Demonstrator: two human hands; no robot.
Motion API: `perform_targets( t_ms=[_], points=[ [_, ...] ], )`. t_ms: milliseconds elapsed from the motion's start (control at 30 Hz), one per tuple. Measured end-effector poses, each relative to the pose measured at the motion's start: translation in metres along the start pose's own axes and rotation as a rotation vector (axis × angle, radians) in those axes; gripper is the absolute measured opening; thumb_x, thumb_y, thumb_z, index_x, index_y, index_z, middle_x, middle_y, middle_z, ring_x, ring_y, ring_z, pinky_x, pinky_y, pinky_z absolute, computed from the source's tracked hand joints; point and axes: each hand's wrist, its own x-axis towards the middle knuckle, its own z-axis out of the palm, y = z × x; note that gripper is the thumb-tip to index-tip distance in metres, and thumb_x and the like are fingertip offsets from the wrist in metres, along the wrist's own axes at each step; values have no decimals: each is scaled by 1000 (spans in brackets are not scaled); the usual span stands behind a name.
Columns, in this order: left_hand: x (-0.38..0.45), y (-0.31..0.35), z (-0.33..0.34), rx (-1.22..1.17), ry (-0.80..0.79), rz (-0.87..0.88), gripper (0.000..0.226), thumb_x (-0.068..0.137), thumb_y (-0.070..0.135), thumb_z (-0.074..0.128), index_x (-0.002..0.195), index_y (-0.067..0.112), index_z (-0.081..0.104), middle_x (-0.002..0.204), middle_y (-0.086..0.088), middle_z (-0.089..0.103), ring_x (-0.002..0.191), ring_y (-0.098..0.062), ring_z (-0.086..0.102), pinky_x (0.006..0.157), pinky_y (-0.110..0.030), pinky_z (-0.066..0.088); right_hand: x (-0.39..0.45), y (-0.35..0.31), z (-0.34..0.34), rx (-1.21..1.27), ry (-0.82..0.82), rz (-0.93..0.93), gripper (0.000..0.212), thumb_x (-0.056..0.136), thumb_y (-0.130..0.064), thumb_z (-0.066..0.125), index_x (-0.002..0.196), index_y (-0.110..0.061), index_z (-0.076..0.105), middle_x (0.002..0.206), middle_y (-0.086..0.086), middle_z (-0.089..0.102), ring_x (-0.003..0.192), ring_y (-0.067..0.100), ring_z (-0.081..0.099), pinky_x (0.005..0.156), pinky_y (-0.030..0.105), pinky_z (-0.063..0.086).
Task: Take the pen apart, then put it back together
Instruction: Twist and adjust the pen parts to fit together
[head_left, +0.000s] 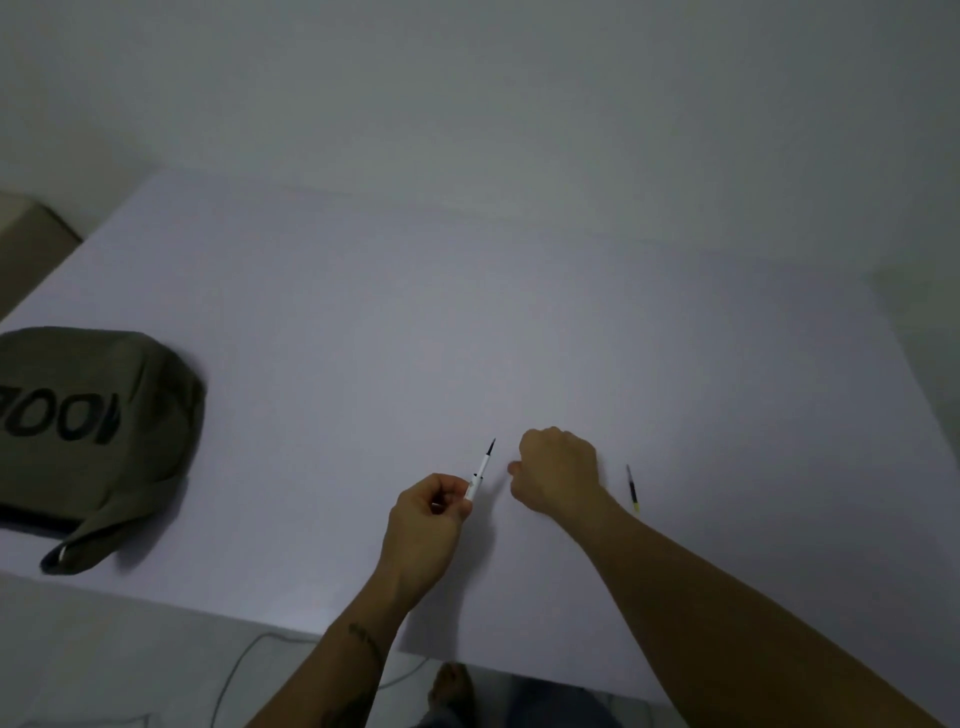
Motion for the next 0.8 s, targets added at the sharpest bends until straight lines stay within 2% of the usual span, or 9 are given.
perform_targets(
  t_ms=[100, 200, 267, 333, 400, 500, 633, 800],
  points=[
    [0, -5, -5, -5, 9, -22, 10, 90, 10, 62, 88, 16, 69, 80, 2, 65, 73, -14, 58, 61, -21, 46, 4, -6, 5, -47, -33, 43, 22, 88, -35, 59, 99, -17, 65, 102, 6, 68, 95, 28, 66, 71, 32, 41],
    [0, -8, -8, -7, 11, -30, 10, 89, 9, 63, 87, 16, 70, 79, 1, 65, 72, -14, 58, 62, -22, 46, 5, -10, 6, -23, -50, 57, 9, 82, -25, 60, 87, -18, 59, 98, 6, 68, 92, 27, 66, 72, 31, 44],
    [0, -11, -9, -4, 10, -32, 11, 89, 10, 63, 87, 17, 70, 80, 2, 66, 72, -14, 58, 62, -23, 47, 4, -10, 3, 56, -60, 72, 9, 81, -24, 59, 80, -17, 54, 93, 6, 68, 86, 27, 66, 67, 30, 45],
    [1, -12, -9, 0, 5, -28, 11, 89, 10, 63, 86, 18, 70, 80, 2, 66, 73, -15, 58, 63, -24, 47, 5, -8, -2, 244, -53, 129, 16, 83, -27, 58, 78, -13, 55, 88, 8, 67, 81, 29, 66, 63, 30, 45],
    [2, -12, -8, 3, 1, -23, 11, 89, 10, 63, 86, 18, 70, 80, 1, 66, 74, -16, 59, 63, -25, 48, 5, -4, -14, 531, -19, 197, 22, 84, -26, 59, 74, -7, 64, 78, 8, 69, 70, 28, 66, 58, 30, 48],
    [4, -6, -2, 0, -16, -5, 12, 91, 11, 61, 86, 18, 70, 83, 0, 66, 77, -19, 59, 65, -26, 49, 0, 3, -39, 883, 67, 238, 19, 82, -22, 61, 70, -15, 73, 70, -3, 74, 58, 16, 65, 52, 25, 49],
    [4, 5, 10, -7, -42, 27, 11, 91, 10, 61, 88, 17, 70, 83, -2, 66, 77, -20, 59, 67, -28, 51, -10, 11, -64, 1119, 146, 249, 12, 82, -20, 64, 78, -20, 75, 75, -3, 77, 75, 19, 72, 71, 35, 59],
    [4, 15, 21, 13, -76, 73, 11, 91, 11, 61, 88, 18, 69, 81, -1, 66, 74, -19, 59, 65, -27, 50, -21, 20, -73, 1119, 141, 283, 12, 83, -18, 64, 79, -18, 75, 80, 1, 77, 81, 24, 72, 79, 41, 61]
  ],
)
